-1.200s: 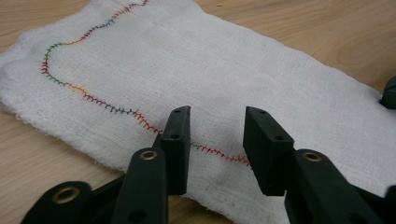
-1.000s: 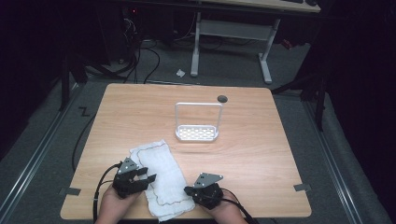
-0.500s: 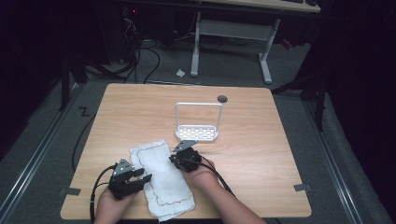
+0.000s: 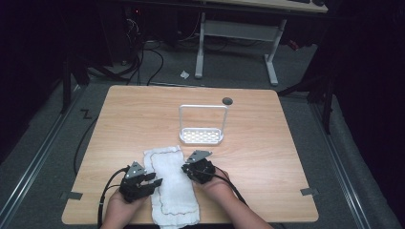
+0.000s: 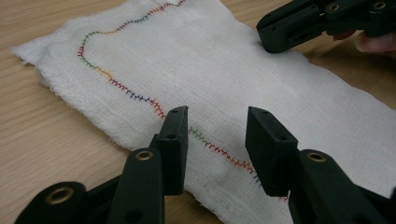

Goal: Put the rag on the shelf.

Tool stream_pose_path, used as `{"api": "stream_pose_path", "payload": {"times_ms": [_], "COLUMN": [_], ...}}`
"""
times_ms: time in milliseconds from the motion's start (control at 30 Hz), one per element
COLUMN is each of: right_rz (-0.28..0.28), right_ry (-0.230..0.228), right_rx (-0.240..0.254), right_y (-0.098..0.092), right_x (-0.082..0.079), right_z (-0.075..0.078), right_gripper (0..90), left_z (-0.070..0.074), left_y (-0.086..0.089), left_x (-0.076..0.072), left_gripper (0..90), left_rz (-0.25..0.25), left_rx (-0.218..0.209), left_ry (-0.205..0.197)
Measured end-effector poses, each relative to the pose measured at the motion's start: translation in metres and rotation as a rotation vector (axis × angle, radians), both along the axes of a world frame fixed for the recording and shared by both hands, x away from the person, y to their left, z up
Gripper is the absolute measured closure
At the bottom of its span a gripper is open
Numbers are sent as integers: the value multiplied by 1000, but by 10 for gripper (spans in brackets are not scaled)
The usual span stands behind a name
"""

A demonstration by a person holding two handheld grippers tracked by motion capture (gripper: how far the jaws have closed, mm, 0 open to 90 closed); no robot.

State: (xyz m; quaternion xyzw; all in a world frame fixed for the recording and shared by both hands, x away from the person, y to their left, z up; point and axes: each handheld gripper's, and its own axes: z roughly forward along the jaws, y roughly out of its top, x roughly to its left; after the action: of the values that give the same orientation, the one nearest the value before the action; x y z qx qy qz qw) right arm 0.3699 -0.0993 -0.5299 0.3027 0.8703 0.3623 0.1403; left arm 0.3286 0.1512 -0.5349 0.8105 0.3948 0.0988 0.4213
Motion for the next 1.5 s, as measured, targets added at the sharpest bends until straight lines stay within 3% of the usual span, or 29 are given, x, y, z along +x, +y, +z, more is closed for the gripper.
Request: {"api": "stream_pose_path", "payload": {"times_ms": [200,433,633,767,800,867,900,1000,1067,1167,1367,1400,1500], "right_rz": [-14,-66,-100,-104,-108,-110,-108,-103,-104,-129,-151,-152,-158], "right_ry": [-6,33,23,15,20,15,14,11,13,-7,-29,-28,-26], "right_rx": [-6,17,23,31,33,42,38,52,68,99,96,95,97], "right_y": [-23,-71,-102,-106,-107,-108,-109,-112,-114,-119,-120,-120,-120], "right_x": [-15,-31,-45,-48,-48,-50,-51,-52,-52,-53,-53,-53,-52], "right_z": [0,1,0,-1,-1,-2,-2,-1,-1,2,4,3,2], "right_gripper": [855,854,853,851,851,849,846,809,807,787,743,741,730], "left_z": [2,0,-1,5,10,13,15,15,13,8,4,3,2], "left_y": [-26,-61,-88,-86,-80,-77,-71,-67,-64,-73,-93,-103,-109], "left_x": [-5,-9,-11,-5,4,9,22,34,47,61,70,63,60], "left_gripper": [594,553,543,504,490,454,440,419,416,447,461,467,561], "left_rz": [-62,-150,-201,-172,-131,-104,-64,-30,0,1,-6,-7,-3], "left_rx": [29,6,-16,-8,9,20,29,21,6,6,45,78,91], "left_ry": [-5,5,-19,-46,-66,-73,-69,-59,-24,4,27,-9,-25]}}
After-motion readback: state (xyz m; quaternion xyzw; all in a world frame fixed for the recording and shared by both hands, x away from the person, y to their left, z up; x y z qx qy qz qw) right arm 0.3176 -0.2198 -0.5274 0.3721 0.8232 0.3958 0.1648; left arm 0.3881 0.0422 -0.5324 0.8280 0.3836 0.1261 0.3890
